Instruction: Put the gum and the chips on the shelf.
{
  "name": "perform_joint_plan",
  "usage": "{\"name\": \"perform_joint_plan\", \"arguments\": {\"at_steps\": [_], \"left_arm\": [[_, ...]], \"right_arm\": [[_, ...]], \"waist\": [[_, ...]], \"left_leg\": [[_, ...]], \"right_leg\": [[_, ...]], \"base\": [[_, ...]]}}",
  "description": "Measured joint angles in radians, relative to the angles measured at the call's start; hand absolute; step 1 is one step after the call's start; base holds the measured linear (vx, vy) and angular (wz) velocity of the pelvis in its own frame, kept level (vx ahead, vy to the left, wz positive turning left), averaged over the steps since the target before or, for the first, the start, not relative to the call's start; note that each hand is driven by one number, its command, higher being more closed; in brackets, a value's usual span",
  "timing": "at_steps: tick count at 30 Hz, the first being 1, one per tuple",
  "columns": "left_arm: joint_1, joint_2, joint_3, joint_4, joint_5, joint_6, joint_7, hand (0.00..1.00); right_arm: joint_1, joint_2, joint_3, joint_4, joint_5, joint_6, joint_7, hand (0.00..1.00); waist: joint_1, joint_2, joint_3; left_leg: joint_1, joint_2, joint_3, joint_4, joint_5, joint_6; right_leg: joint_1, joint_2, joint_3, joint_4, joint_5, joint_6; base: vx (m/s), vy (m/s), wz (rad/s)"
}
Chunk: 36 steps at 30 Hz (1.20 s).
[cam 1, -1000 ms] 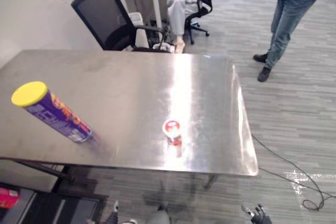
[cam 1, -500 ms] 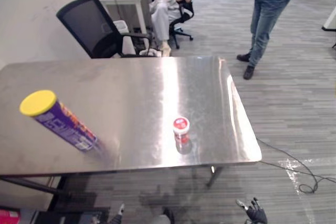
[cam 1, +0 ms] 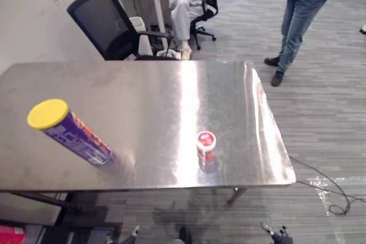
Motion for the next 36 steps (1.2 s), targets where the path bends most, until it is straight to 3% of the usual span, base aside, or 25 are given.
{"name": "perform_joint_plan", "arguments": {"at_steps": [5, 11, 15, 21, 25, 30, 36], "left_arm": [[0.002, 0.016, 0.03, 0.003, 0.014, 0.009, -0.039, 0.0], [0.015, 0.026, 0.111, -0.075, 0.049, 0.008, -0.04, 0.0], [0.061, 0.026, 0.143, -0.128, 0.061, 0.01, -0.04, 0.0], [0.092, 0.017, 0.149, -0.16, 0.08, 0.022, -0.04, 0.0], [0.094, 0.017, 0.152, -0.196, 0.089, 0.029, -0.039, 0.0], [0.097, 0.019, 0.181, -0.202, 0.127, 0.029, -0.039, 0.0], [0.098, 0.019, 0.184, -0.202, 0.133, 0.03, -0.038, 0.0]], "right_arm": [[0.012, -0.017, -0.157, -0.018, 0.002, -0.005, -0.064, 0.0], [0.017, -0.085, -0.329, -0.163, 0.023, -0.026, -0.114, 0.0], [0.015, -0.154, -0.423, -0.381, 0.01, -0.054, -0.187, 0.0], [0.013, -0.202, -0.441, -0.721, -0.058, -0.053, -0.261, 0.0], [0.012, -0.212, -0.426, -0.97, -0.202, -0.039, -0.29, 0.0], [-0.015, -0.252, -0.354, -1.146, -0.244, 0.005, -0.19, 0.0], [-0.012, -0.321, -0.185, -1.346, -0.222, 0.069, 0.061, 0.0]], "waist": [[-0.001, -0.026, 0.009], [-0.002, -0.025, 0.019], [-0.002, -0.026, 0.026], [-0.007, -0.028, 0.026], [-0.008, -0.032, 0.025], [-0.018, -0.037, 0.023], [-0.026, -0.036, 0.023]], "left_leg": [[-0.003, -0.001, 0.002, -0.017, 0.003, -0.001], [-0.018, 0.0, 0.007, -0.017, -0.006, -0.001], [-0.024, 0.007, 0.029, -0.017, -0.007, 0.0], [-0.046, 0.007, 0.057, -0.017, 0.006, -0.003], [-0.046, 0.005, 0.059, -0.017, 0.008, -0.006], [-0.046, 0.001, 0.062, -0.016, 0.009, 0.0], [-0.04, 0.007, 0.07, -0.015, 0.007, -0.003]], "right_leg": [[-0.004, 0.0, -0.005, -0.009, 0.024, 0.001], [-0.018, 0.0, -0.016, -0.011, 0.052, -0.005], [-0.043, 0.001, -0.014, 0.007, 0.054, -0.007], [-0.071, -0.003, -0.016, -0.011, 0.041, -0.019], [-0.07, -0.005, -0.015, -0.019, 0.04, -0.019], [-0.068, -0.007, -0.011, -0.02, 0.044, -0.015], [-0.068, -0.002, 0.0, -0.015, 0.047, -0.012]], "base": [[0.01, 0.018, -0.02], [-0.03, 0.05, -0.03], [-0.04, 0.029, -0.12], [-0.02, 0.005, -0.12], [0.04, 0.009, -0.01], [0.08, 0.013, -0.02], [0.04, 0.008, -0.03]]}}
